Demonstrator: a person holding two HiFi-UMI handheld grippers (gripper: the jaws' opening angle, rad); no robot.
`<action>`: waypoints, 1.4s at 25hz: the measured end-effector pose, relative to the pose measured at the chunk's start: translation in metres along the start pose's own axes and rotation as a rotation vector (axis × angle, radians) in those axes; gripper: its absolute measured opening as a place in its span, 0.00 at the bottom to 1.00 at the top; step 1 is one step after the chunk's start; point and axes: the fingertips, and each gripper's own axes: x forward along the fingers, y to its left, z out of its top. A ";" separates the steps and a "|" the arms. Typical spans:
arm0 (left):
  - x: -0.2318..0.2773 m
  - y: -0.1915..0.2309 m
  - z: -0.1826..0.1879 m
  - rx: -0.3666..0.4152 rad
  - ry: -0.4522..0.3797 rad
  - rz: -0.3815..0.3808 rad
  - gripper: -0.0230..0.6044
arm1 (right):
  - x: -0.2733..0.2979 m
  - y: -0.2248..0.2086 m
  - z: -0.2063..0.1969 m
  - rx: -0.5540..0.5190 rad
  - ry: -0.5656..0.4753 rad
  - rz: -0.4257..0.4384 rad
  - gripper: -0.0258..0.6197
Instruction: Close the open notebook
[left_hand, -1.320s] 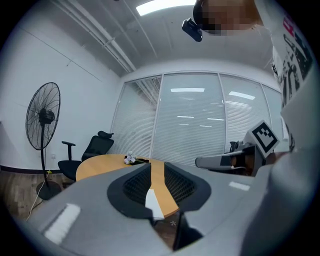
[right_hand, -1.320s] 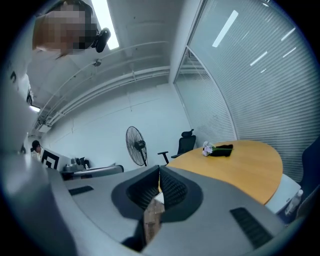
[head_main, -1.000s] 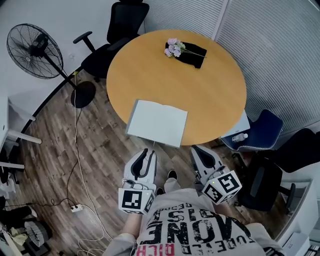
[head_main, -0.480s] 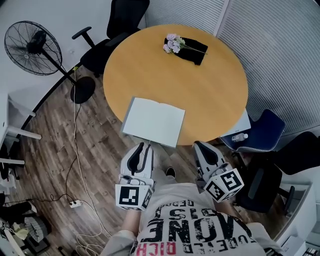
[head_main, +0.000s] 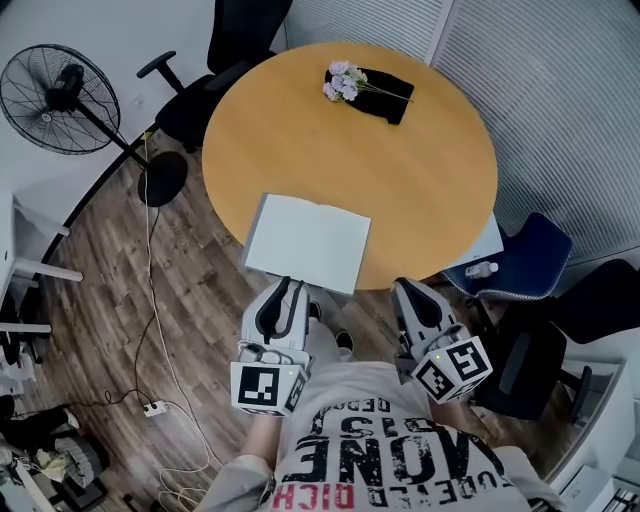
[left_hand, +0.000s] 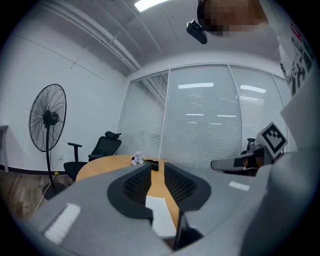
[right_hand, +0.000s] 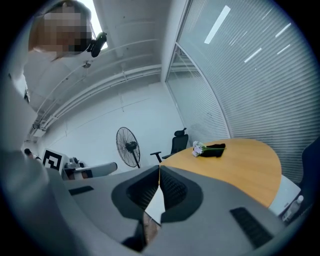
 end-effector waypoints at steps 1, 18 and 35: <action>0.003 0.002 0.000 -0.001 -0.001 -0.006 0.18 | 0.003 -0.001 -0.001 0.000 0.004 -0.006 0.06; 0.069 0.090 0.012 -0.014 0.045 -0.151 0.18 | 0.114 0.014 0.014 -0.024 0.037 -0.078 0.06; 0.088 0.143 0.007 -0.021 0.065 -0.170 0.18 | 0.153 0.016 0.013 0.002 0.015 -0.147 0.06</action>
